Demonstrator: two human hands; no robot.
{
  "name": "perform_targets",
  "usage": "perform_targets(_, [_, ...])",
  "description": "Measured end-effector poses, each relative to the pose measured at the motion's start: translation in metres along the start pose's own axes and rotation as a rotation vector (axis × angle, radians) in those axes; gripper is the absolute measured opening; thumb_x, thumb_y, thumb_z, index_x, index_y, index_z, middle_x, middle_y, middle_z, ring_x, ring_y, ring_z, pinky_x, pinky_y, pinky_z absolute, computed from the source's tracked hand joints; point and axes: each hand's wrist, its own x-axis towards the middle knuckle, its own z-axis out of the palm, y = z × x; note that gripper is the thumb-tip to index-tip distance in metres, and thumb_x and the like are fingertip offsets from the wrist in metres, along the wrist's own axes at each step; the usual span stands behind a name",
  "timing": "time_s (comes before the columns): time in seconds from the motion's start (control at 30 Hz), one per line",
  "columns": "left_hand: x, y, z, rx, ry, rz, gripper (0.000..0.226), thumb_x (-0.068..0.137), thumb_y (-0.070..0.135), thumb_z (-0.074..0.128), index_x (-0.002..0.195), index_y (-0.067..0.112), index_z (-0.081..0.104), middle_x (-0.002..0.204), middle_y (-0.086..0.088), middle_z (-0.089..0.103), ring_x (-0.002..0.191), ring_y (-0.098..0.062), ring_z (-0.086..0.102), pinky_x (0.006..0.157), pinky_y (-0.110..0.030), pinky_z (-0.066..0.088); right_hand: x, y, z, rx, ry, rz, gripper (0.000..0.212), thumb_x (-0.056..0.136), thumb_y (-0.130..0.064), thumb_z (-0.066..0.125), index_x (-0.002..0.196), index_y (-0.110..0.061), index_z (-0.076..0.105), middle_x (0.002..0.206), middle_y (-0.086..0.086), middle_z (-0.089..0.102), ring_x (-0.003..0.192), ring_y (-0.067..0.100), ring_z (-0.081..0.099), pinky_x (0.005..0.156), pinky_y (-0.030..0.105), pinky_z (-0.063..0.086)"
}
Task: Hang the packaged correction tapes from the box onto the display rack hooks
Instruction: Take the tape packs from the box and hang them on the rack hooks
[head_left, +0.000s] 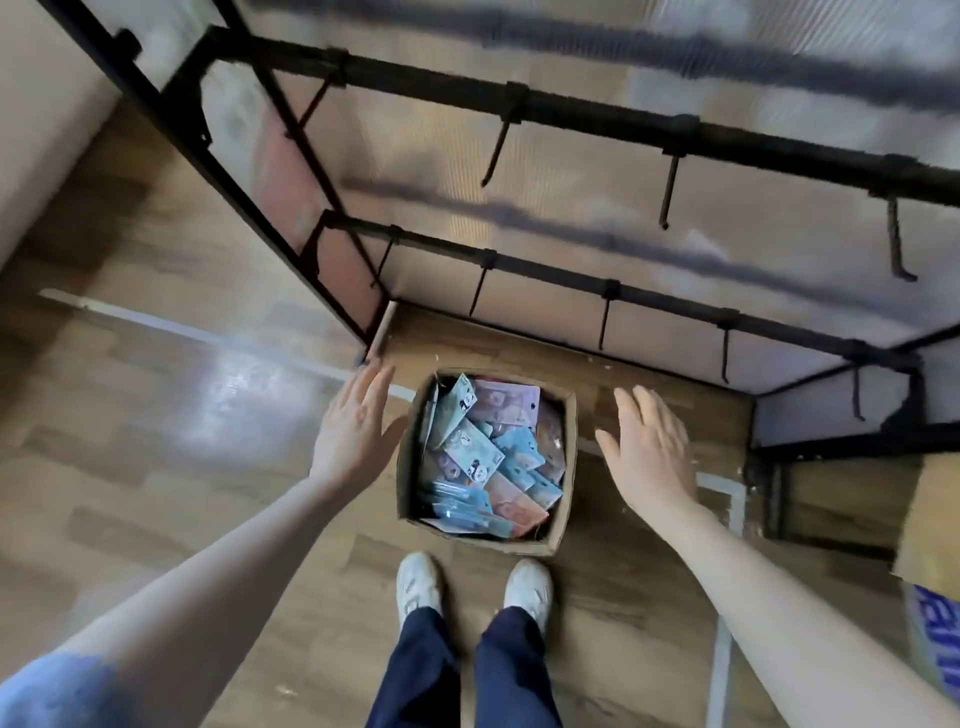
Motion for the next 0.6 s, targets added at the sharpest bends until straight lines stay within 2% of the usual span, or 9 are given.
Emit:
perform_targets(0.2, [-0.004,-0.001,0.088,-0.019,-0.109,-0.033,0.065,0.082,0.034,0.05,0.14,0.006,0.039,0.145,-0.016,0.038,0.135,-0.034,0.033,0.109,-0.043,0.027,0.009,0.026,0.084,0.007,-0.116,-0.001,0.055,0.098,-0.032,0.04,0.147,-0.014,0.022,0.155,0.009,0.018,0.143,0.025,0.015,0.115,0.036,0.011])
perform_targets(0.33, [-0.013,-0.012,0.147,0.0,-0.217,0.024,0.064,0.082,0.037,0.047,0.137,0.005,0.042,0.142,-0.017,0.042,0.131,-0.035,0.039,0.107,-0.042,0.031,0.01,0.033,0.135,-0.009,-0.172,-0.01,0.055,0.097,-0.032,0.042,0.146,-0.013,0.024,0.153,0.01,0.022,0.141,0.025,0.019,0.114,0.036,0.015])
perform_targets(0.43, [-0.015,-0.023,0.182,0.027,-0.305,0.021,0.064,0.086,0.023,0.061,0.142,0.01,0.034,0.149,-0.012,0.032,0.138,-0.029,0.028,0.112,-0.036,0.022,0.012,0.031,0.173,-0.014,-0.22,-0.018,0.056,0.097,-0.032,0.042,0.146,-0.013,0.024,0.152,0.01,0.022,0.14,0.026,0.02,0.114,0.035,0.016])
perform_targets(0.6, [-0.016,-0.049,0.231,0.079,-0.44,0.019,0.064,0.09,0.021,0.056,0.146,0.014,0.025,0.153,-0.008,0.023,0.141,-0.024,0.019,0.113,-0.033,0.017,0.018,0.023,0.232,-0.002,-0.259,-0.006,0.057,0.096,-0.034,0.043,0.146,-0.014,0.023,0.151,0.009,0.025,0.139,0.025,0.023,0.112,0.035,0.021])
